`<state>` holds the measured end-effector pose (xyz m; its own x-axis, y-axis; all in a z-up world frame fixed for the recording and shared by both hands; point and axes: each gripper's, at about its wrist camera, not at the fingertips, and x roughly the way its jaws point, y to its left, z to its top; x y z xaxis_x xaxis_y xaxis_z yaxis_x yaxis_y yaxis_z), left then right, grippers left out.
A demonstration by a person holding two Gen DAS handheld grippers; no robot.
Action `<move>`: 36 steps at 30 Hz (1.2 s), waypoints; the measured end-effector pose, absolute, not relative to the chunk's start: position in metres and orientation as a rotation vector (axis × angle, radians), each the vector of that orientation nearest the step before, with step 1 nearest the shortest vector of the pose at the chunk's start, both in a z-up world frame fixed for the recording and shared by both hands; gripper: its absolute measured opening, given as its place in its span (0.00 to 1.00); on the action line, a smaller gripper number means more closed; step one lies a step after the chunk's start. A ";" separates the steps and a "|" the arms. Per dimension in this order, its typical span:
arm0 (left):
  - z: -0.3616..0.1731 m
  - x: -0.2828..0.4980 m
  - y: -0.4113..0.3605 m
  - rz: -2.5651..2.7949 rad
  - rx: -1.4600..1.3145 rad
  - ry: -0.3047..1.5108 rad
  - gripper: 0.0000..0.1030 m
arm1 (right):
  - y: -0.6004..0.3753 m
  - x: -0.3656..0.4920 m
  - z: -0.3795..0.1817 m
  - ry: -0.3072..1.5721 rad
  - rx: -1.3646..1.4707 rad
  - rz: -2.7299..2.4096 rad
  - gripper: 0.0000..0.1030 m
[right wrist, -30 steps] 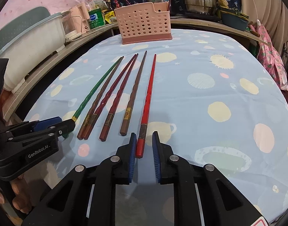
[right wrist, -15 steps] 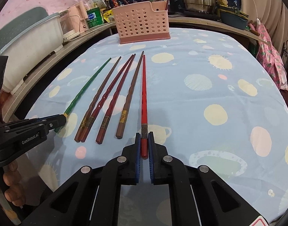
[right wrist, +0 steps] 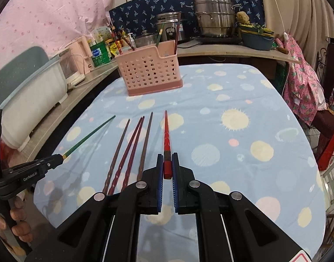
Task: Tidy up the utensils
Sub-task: 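Lift both held chopsticks and carry them over the pink basket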
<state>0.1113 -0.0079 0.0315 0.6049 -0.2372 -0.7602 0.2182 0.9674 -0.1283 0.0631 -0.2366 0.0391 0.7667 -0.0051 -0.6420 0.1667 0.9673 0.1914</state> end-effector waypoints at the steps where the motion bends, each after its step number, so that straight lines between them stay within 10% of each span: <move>1: 0.037 0.115 -0.007 -0.261 -0.028 0.871 0.07 | -0.239 0.066 0.046 0.679 0.243 -0.097 0.07; 36: 0.221 0.251 -0.046 -0.297 -0.121 0.607 0.07 | -0.287 0.199 0.210 0.391 0.314 -0.023 0.07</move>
<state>0.2508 -0.0460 0.2211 0.7804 -0.3094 -0.5434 0.2385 0.9506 -0.1986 0.1991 -0.2871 0.2104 0.9250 0.0383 -0.3780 0.0819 0.9515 0.2966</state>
